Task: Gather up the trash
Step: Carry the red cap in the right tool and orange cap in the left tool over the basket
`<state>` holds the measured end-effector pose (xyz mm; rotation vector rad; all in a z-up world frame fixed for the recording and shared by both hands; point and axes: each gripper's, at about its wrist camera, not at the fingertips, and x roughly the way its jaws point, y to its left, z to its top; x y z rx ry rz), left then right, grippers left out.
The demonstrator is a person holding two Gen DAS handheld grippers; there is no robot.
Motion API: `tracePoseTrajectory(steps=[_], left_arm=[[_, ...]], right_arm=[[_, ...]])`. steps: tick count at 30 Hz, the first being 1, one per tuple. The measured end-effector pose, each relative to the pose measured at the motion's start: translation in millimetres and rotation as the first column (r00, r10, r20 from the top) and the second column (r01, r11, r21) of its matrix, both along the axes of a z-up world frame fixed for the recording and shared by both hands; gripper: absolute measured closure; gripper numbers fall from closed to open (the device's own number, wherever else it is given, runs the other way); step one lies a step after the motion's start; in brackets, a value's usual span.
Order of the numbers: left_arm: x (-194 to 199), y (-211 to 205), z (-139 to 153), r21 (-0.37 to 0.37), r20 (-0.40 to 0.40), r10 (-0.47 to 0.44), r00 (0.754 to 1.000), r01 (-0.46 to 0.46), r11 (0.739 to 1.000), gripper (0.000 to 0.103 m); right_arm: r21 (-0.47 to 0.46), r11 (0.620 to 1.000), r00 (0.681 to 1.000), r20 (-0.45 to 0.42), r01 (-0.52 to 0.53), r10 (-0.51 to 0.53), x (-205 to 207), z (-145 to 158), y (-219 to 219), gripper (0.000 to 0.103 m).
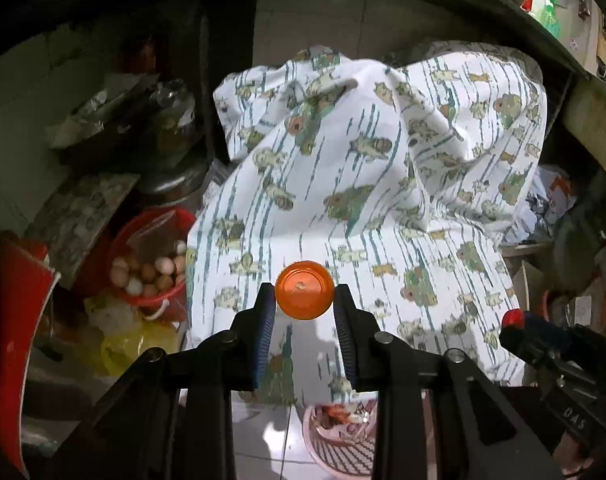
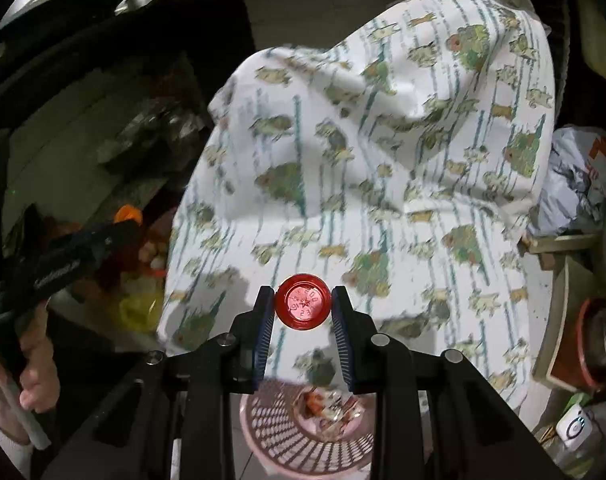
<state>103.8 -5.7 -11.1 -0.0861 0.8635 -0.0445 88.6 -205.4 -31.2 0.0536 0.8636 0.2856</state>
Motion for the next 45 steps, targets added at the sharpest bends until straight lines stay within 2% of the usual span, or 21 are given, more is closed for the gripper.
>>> tracePoseTrajectory(steps=[4,7,13,19,27,32,37,42,45], left_arm=[[-10,-5,-10,-0.014,-0.036,-0.032,0.999,0.031,0.999,0.074],[-13,-14,-22,0.041,-0.052,-0.043,0.998,0.045,0.998,0.074],[-9,-23,-54,0.042,-0.158,-0.077,0.984,0.084,0.996,0.074],[4,-26,-98,0.010,-0.301,-0.088,0.950,0.095,0.995,0.074],[7,-27,-122,0.022,-0.348,-0.084,0.934,0.098,0.995,0.074],[14,-18,-139,0.019,-0.390,-0.051,0.919,0.063,0.998,0.074],[10,-20,-143,0.022,-0.395,-0.064,0.916,0.079,0.997,0.074],[7,-35,-151,0.023,-0.408,-0.103,0.907,0.123,0.992,0.074],[6,-42,-157,0.021,-0.424,-0.113,0.898,0.135,0.991,0.074]], right_arm=[[-0.021,1.000,1.000,-0.014,-0.002,0.001,-13,-7,6,0.072],[-0.023,1.000,0.999,-0.036,0.007,-0.007,-18,-12,4,0.072],[0.012,1.000,0.990,-0.138,0.023,-0.021,-11,-34,-9,0.072],[0.014,1.000,0.966,-0.257,-0.008,0.012,-7,-71,-13,0.072],[-0.055,0.996,0.914,-0.405,-0.066,0.038,-3,-140,1,0.072],[-0.122,0.991,0.906,-0.424,-0.059,0.002,1,-179,7,0.072],[-0.153,0.985,0.890,-0.457,-0.076,-0.002,3,-208,13,0.072],[-0.193,0.979,0.891,-0.454,-0.071,-0.025,9,-218,11,0.071],[-0.160,0.986,0.894,-0.446,-0.041,-0.036,10,-210,2,0.068]])
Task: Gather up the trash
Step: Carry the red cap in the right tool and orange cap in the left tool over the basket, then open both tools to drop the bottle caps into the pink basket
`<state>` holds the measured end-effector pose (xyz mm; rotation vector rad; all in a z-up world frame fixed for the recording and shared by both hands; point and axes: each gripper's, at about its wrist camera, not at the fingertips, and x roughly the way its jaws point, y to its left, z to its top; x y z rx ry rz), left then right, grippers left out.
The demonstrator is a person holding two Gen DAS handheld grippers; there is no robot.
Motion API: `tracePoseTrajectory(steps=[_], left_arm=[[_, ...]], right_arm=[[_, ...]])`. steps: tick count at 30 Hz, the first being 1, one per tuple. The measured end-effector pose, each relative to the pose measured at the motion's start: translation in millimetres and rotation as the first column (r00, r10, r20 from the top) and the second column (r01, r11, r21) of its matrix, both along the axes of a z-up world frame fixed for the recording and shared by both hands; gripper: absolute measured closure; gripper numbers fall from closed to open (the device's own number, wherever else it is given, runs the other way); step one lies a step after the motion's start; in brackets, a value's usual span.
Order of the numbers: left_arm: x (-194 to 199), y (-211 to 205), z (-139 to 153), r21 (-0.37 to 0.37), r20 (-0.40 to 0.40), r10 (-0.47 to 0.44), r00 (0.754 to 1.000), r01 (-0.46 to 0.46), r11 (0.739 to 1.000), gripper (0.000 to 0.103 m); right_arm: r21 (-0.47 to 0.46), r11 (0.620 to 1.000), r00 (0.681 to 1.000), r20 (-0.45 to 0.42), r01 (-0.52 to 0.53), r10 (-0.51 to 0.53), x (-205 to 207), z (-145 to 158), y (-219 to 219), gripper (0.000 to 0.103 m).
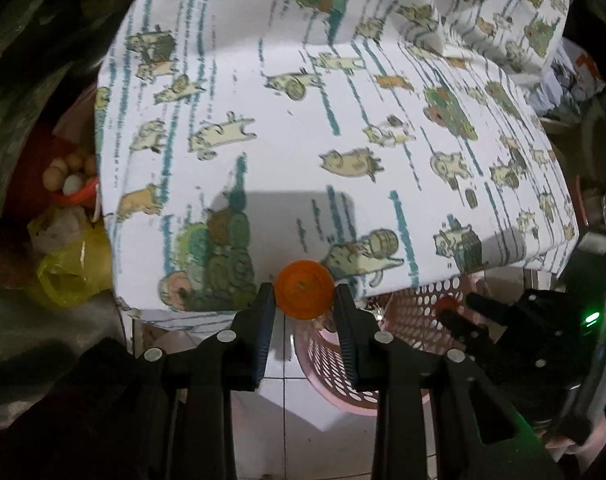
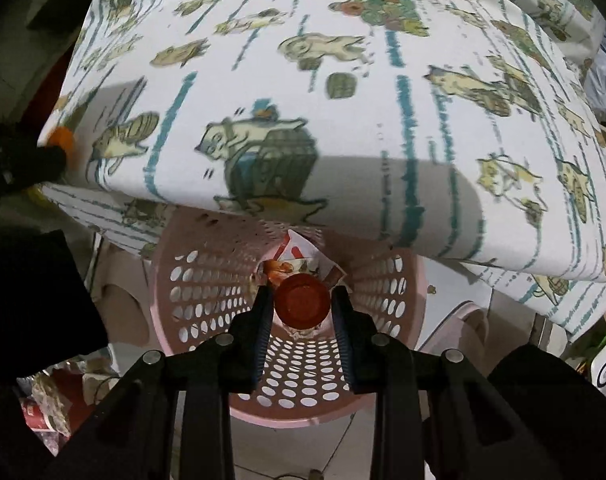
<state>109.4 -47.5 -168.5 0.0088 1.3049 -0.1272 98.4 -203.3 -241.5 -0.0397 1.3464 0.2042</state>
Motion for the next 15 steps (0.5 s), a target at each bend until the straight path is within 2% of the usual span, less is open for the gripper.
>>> tracePoseTrajectory(steps=[3,7,9,12,14,15], left_arm=[[-2,-9,-8,-0.003,-0.022,-0.025,0.999,0.025,1.000,0.074],[-5,-21,-12,0.042,-0.014,-0.065,0.998,0.066,0.997,0.074],[-7,-21,-12,-0.011,-0.036,-0.061,0.997,0.060,0.998,0.074],[-20,-23,3,-0.007,0.000,-0.048,0.999,0.048,0.999,0.074],[-33,-28,17,0.023,0.036,-0.070,0.997,0.069,0.997,0.074],[-39,-29,23,0.012,0.041,-0.066,0.997,0.065,0.998,0.074]], right_arm=[[0.035,0.999,0.999,0.023,0.025,-0.026,0,13,-9,0.064],[0.087,0.995,0.998,0.047,0.041,-0.045,1,32,-17,0.064],[0.095,0.994,0.996,0.063,0.058,-0.064,1,42,-21,0.064],[0.120,0.988,0.992,0.068,0.097,-0.106,-1,60,-28,0.064],[0.139,0.985,0.987,0.105,0.104,-0.119,-5,82,-32,0.064],[0.141,0.985,0.984,0.132,0.102,-0.121,-8,93,-33,0.064]])
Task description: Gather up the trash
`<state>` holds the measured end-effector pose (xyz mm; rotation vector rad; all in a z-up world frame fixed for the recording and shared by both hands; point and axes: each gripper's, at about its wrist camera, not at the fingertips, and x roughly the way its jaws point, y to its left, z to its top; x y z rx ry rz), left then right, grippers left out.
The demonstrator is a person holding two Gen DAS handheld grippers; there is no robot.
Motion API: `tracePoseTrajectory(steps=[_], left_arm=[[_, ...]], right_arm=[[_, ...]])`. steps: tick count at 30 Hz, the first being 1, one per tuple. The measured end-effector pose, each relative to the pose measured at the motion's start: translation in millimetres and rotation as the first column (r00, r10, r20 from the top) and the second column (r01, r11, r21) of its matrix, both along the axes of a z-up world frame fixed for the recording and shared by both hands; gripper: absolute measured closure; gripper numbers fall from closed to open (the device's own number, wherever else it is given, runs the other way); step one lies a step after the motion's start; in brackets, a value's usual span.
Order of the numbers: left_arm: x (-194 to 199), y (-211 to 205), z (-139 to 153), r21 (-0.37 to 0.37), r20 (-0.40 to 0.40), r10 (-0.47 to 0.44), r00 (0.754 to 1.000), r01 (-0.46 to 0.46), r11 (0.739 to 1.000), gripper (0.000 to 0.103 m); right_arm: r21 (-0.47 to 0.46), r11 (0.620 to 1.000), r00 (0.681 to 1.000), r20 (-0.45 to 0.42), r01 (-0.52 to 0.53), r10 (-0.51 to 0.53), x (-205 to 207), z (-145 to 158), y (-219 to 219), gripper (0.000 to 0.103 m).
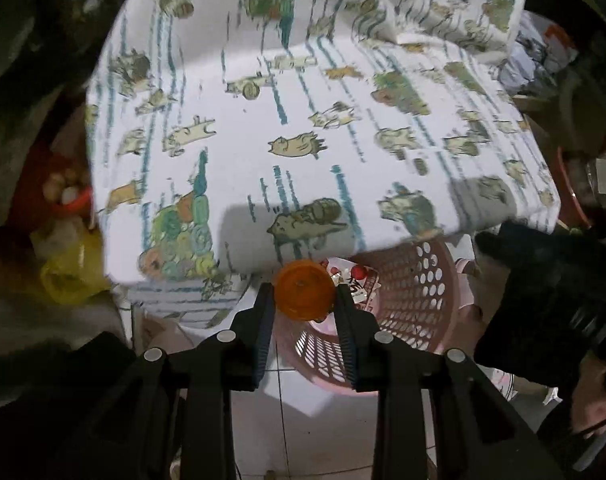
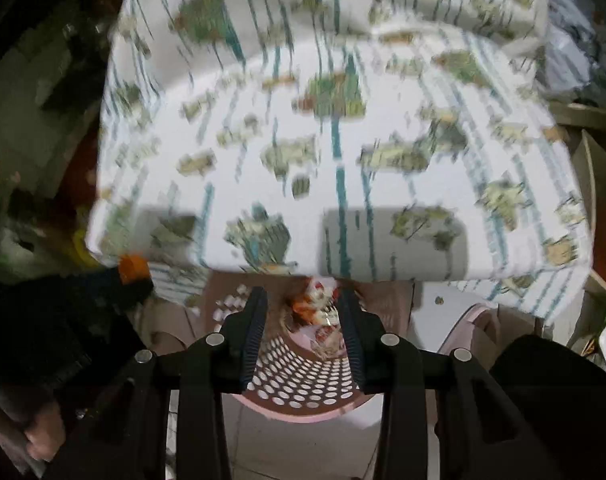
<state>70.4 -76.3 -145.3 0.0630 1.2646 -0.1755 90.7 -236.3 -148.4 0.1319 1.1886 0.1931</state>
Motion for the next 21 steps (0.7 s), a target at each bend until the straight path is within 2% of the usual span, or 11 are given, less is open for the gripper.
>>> tracePoseTrajectory(steps=[2,6,9,12,13,15,17,19,21], left_arm=[[-8,-1,5,-0.041,-0.007,0.000,1.000,0.000,0.999,0.074],[-6,-10,-17,-0.001,-0.052,-0.010,0.999,0.010,1.000,0.074],[-4,-18,-43,0.035,-0.081,-0.009,0.997,0.012,0.999,0.074],[-2,-24,-65,0.078,-0.115,-0.017,0.993,0.026,0.997,0.072],[-1,-25,-69,0.074,-0.130,-0.025,0.991,0.035,0.997,0.060],[-1,-24,-66,0.083,-0.119,-0.010,0.993,0.020,0.996,0.045],[-1,-23,-53,0.096,-0.065,0.000,0.998,0.006,0.995,0.044],[-1,-21,-34,0.101,-0.008,0.002,1.000,-0.001,0.995,0.032],[-5,-22,-10,0.104,0.054,-0.003,0.999,-0.002,0.995,0.024]], right_arm=[[0.015,1.000,0.998,0.070,-0.004,0.003,-7,27,-2,0.064],[0.031,0.999,0.985,0.173,0.009,-0.014,-14,64,-4,0.064],[0.042,0.999,0.981,0.192,0.022,-0.029,-17,71,-6,0.064],[0.011,1.000,0.979,0.200,0.027,-0.028,-18,71,-8,0.064],[0.002,1.000,0.979,0.199,0.028,-0.028,-19,70,-10,0.064],[0.003,0.999,0.980,0.196,0.040,-0.040,-18,67,-14,0.064],[0.006,0.998,0.978,0.201,0.057,-0.057,-19,68,-19,0.064],[0.005,0.998,0.975,0.212,0.070,-0.069,-20,71,-22,0.064],[0.002,0.996,0.968,0.235,0.088,-0.087,-22,78,-25,0.061]])
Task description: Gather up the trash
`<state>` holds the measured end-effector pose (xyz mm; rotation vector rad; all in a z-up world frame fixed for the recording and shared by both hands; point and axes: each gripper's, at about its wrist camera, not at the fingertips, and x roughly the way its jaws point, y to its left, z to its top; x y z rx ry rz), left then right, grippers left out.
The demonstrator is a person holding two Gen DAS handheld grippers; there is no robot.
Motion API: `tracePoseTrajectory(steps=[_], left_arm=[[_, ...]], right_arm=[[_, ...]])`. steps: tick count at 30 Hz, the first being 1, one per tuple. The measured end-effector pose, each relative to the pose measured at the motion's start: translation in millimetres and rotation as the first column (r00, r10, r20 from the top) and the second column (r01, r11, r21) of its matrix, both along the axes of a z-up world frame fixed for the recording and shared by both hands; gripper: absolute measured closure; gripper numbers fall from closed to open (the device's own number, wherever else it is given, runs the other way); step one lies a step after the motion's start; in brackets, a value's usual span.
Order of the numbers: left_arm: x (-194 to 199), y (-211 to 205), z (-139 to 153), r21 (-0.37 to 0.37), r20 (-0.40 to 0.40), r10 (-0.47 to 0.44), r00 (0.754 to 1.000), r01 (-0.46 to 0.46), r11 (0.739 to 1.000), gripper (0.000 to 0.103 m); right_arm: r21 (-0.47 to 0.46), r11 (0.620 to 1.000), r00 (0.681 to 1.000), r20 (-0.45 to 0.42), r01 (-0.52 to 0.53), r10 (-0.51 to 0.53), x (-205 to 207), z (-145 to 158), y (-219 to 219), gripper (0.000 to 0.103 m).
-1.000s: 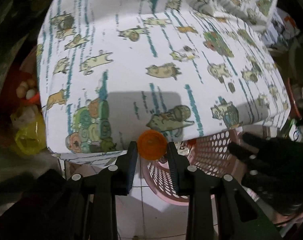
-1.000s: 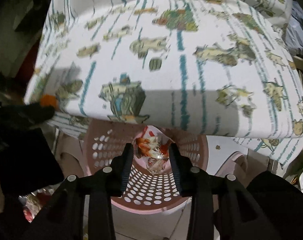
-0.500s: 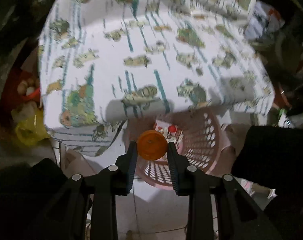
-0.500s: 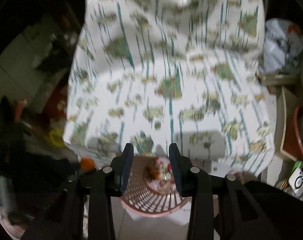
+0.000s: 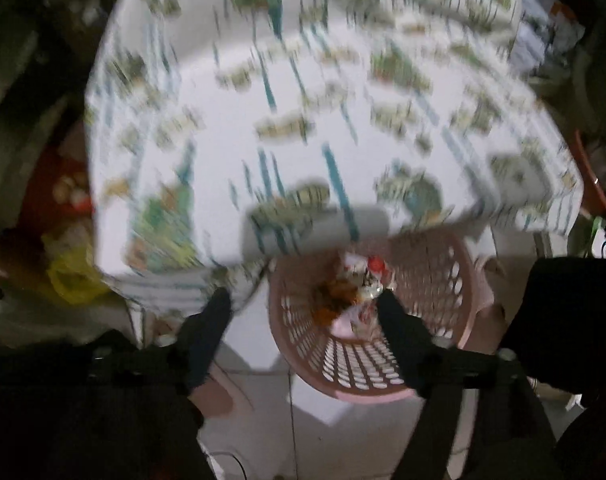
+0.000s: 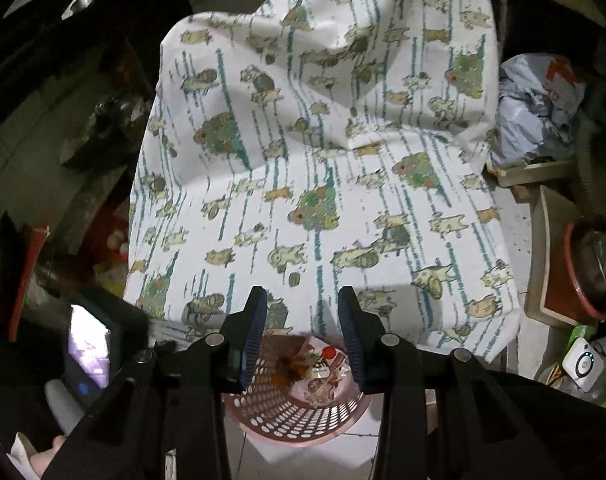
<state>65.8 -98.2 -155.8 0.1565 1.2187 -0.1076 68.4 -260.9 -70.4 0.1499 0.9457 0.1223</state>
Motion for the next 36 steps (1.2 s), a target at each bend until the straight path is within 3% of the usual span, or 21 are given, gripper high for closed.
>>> tracePoseTrajectory(steps=[3,6,10,13,15,18,19,24,25,29,36], left_arm=[[-10,4,46,-0.032,0.111,-0.009,0.994,0.013,0.999,0.024],[-28,16,98,-0.044,0.267,0.006,0.964,0.006,0.999,0.020],[-44,37,151,-0.090,0.406,0.060,0.912,-0.025,0.996,0.014],[-56,50,176,-0.122,0.474,0.094,0.875,-0.040,0.992,0.002],[-64,58,186,-0.142,0.507,0.113,0.855,-0.047,0.989,0.001],[-73,65,195,-0.109,0.561,0.105,0.821,-0.052,0.993,0.001],[-78,67,195,-0.105,0.567,0.100,0.818,-0.048,0.993,0.001],[-74,77,179,-0.139,0.505,0.130,0.853,-0.068,0.988,0.001],[-73,78,176,-0.141,0.502,0.133,0.855,-0.071,0.987,0.001],[-72,78,175,-0.133,0.514,0.137,0.847,-0.079,0.988,0.001],[-69,75,170,-0.116,0.494,0.125,0.861,-0.078,0.990,0.001]], right_arm=[[-0.080,0.996,0.997,0.069,0.026,-0.021,-13,24,3,0.058],[-0.091,0.995,0.983,0.181,0.036,-0.019,-35,53,6,0.033],[-0.097,0.994,0.961,0.276,0.053,-0.024,-59,78,11,0.031],[-0.081,0.995,0.953,0.301,0.059,-0.032,-68,87,12,0.021],[-0.046,0.997,0.947,0.317,0.061,-0.043,-75,90,12,0.016],[-0.052,0.996,0.938,0.344,0.071,-0.049,-88,93,15,0.011],[-0.060,0.996,0.935,0.353,0.070,-0.044,-93,94,16,0.009],[-0.107,0.991,0.925,0.377,0.080,-0.034,-104,90,22,0.004],[-0.103,0.991,0.926,0.376,0.081,-0.037,-104,89,22,0.000],[-0.097,0.991,0.928,0.369,0.095,-0.052,-100,83,20,0.000],[-0.098,0.988,0.937,0.339,0.122,-0.082,-87,71,11,0.000]])
